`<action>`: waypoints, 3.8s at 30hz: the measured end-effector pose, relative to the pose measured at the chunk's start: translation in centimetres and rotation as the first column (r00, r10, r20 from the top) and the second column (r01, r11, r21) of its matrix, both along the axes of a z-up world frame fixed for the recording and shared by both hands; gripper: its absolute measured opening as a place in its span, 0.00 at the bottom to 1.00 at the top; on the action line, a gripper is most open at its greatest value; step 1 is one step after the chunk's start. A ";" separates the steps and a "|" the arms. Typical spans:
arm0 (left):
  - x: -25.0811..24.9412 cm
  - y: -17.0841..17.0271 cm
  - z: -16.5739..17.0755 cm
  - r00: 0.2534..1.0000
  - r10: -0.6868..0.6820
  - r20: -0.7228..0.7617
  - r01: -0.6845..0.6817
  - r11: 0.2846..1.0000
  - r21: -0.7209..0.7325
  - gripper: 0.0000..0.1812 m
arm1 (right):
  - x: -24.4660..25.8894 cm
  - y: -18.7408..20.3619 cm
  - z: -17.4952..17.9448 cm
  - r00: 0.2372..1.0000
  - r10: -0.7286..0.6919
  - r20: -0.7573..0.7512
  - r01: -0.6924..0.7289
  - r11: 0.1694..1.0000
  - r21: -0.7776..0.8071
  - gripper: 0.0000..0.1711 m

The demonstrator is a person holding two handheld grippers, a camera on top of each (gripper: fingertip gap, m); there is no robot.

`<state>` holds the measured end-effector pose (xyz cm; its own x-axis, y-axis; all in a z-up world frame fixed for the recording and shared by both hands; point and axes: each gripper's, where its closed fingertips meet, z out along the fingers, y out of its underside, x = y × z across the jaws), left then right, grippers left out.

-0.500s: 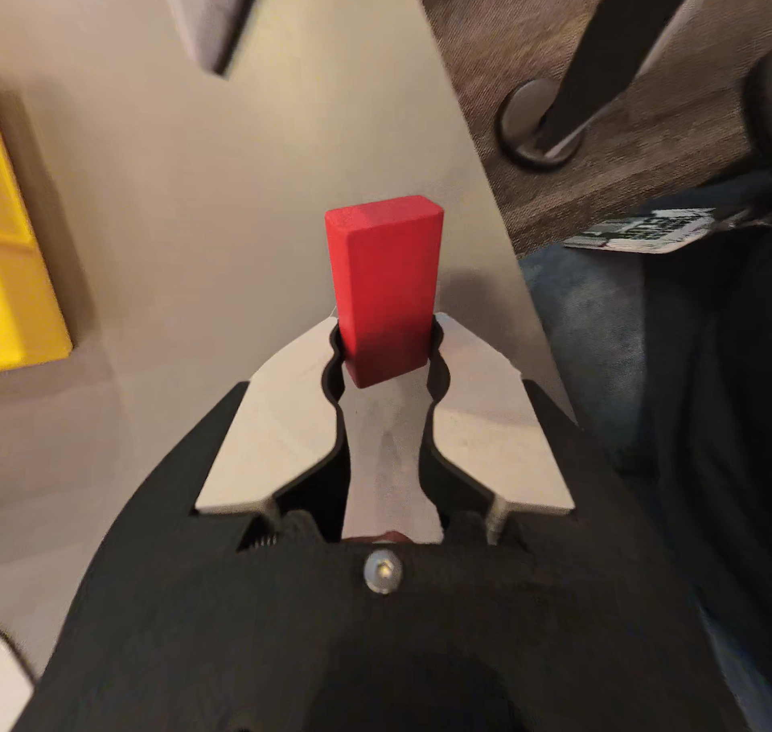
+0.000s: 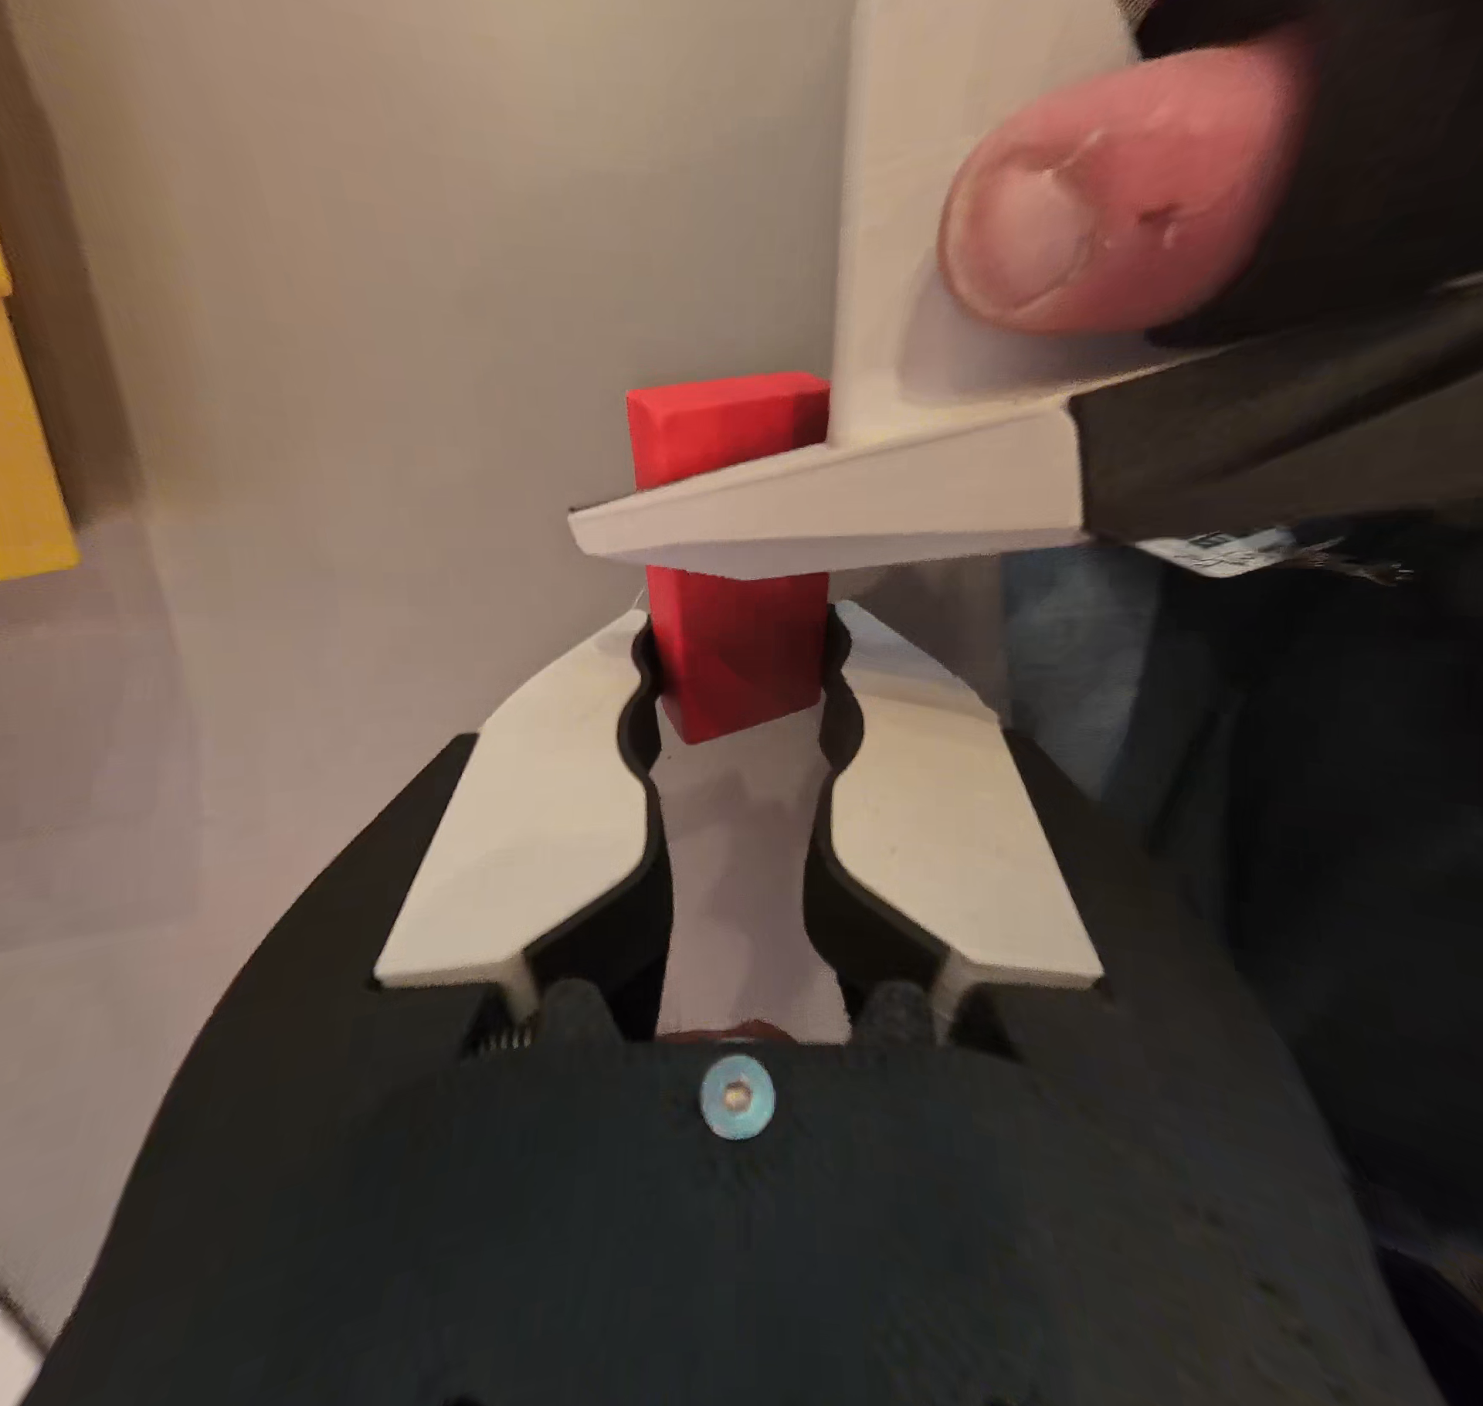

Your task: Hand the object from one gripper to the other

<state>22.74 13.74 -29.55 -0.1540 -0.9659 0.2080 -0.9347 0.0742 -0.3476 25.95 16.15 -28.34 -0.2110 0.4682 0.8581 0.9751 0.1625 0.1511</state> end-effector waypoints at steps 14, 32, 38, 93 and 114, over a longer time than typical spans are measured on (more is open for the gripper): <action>0.9 1.2 -0.3 0.999 -0.026 -0.047 0.036 0.974 0.224 0.20 | 0.9 1.1 0.4 0.988 -0.086 -0.130 0.081 0.996 -0.040 0.19; 2.2 2.9 5.4 0.878 -0.360 0.315 -0.053 0.582 0.811 0.38 | 1.4 -2.8 -0.9 0.788 -0.254 -0.561 -0.172 0.785 -0.596 0.19; 2.6 2.6 7.5 0.819 -0.537 0.203 -0.099 0.216 0.971 0.37 | 0.0 -4.1 0.3 0.534 -0.569 -0.625 -0.414 0.468 -0.781 0.19; 1.3 1.1 1.0 0.967 -0.138 0.214 0.074 0.956 0.285 0.20 | -0.9 -0.8 3.3 0.662 -0.015 -0.749 -0.263 0.932 -0.250 0.28; 1.8 0.5 1.3 0.948 -0.202 0.245 0.117 0.940 0.321 0.19 | -1.6 -2.4 3.5 0.436 -0.205 -0.876 -0.459 0.787 -0.412 0.18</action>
